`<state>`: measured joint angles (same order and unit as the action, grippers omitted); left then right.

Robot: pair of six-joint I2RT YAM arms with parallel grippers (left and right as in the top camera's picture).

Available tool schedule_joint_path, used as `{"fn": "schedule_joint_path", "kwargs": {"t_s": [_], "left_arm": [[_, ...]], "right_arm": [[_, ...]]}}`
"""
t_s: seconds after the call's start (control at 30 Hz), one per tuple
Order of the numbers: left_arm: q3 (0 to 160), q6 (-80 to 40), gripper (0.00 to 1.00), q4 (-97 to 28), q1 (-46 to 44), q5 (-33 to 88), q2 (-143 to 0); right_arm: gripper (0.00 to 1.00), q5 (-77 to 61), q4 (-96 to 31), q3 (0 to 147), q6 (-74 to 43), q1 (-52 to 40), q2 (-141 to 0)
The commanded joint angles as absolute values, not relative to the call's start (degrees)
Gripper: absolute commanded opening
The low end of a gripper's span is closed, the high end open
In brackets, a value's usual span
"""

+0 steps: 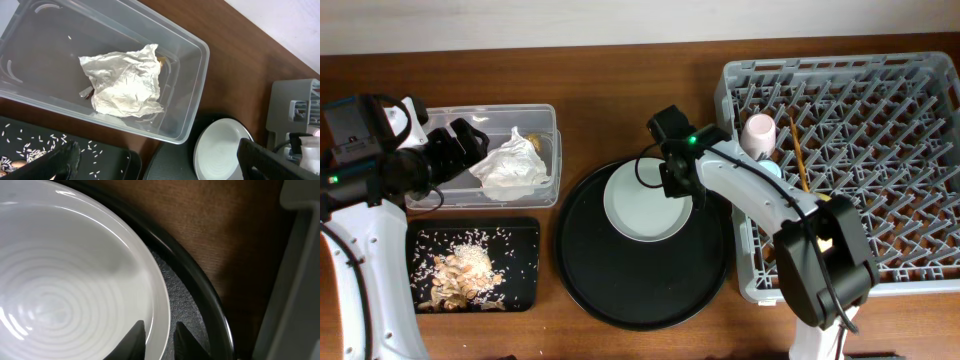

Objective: Sort waste into correct bins and load items into the dishwasher rack
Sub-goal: 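Grasp the yellow bowl with the right gripper and set it in the rack, then grasp the white plate with the right gripper and stand it in the rack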

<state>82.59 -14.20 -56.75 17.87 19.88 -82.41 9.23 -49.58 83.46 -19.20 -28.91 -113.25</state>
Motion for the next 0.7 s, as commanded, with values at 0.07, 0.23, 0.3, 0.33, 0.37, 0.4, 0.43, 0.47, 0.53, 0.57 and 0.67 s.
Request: {"fn": "schedule_joint_path", "kwargs": {"t_s": [0.07,0.23,0.3,0.33,0.37,0.4,0.43,0.47,0.53,0.57,0.67], "left_arm": [[82.6,-14.3,0.99,-56.7,18.1,19.9,-82.5],[82.6,-14.3,0.99,-56.7,18.1,19.9,-82.5],[82.6,-14.3,0.99,-56.7,18.1,19.9,-82.5],[82.6,-14.3,0.99,-56.7,18.1,19.9,-82.5],[82.6,-14.3,0.99,-56.7,18.1,19.9,-82.5],[82.6,-14.3,0.99,-56.7,18.1,19.9,-82.5],[82.6,-14.3,0.99,-56.7,18.1,19.9,-82.5],[82.6,-14.3,0.99,-56.7,18.1,19.9,-82.5],[82.6,-14.3,0.99,-56.7,18.1,19.9,-82.5],[82.6,-14.3,0.99,-56.7,18.1,19.9,-82.5],[82.6,-14.3,0.99,-56.7,18.1,19.9,-82.5]], "right_arm": [[0.23,11.2,-49.1,83.2,-18.9,-28.8,-118.9],[0.04,10.6,-48.7,83.6,-18.9,-28.8,-119.0],[0.04,11.1,-52.2,88.0,-14.3,-28.8,-115.5],[0.04,13.5,-55.8,92.3,-12.2,-28.8,-111.7],[0.04,18.4,-58.5,95.9,-12.2,-28.8,-108.7],[0.04,28.9,-61.1,100.2,-12.2,-28.8,-104.7],[0.04,39.7,-61.5,102.6,-12.2,-28.6,-102.2],[0.04,56.9,-60.7,104.8,-12.2,-27.7,-99.5],[0.04,81.0,-53.0,105.5,0.2,-21.4,-96.0],[0.04,80.6,-51.9,105.5,4.9,-18.3,-96.0],[0.04,66.8,-51.8,105.4,7.8,-5.4,-97.8]]}}
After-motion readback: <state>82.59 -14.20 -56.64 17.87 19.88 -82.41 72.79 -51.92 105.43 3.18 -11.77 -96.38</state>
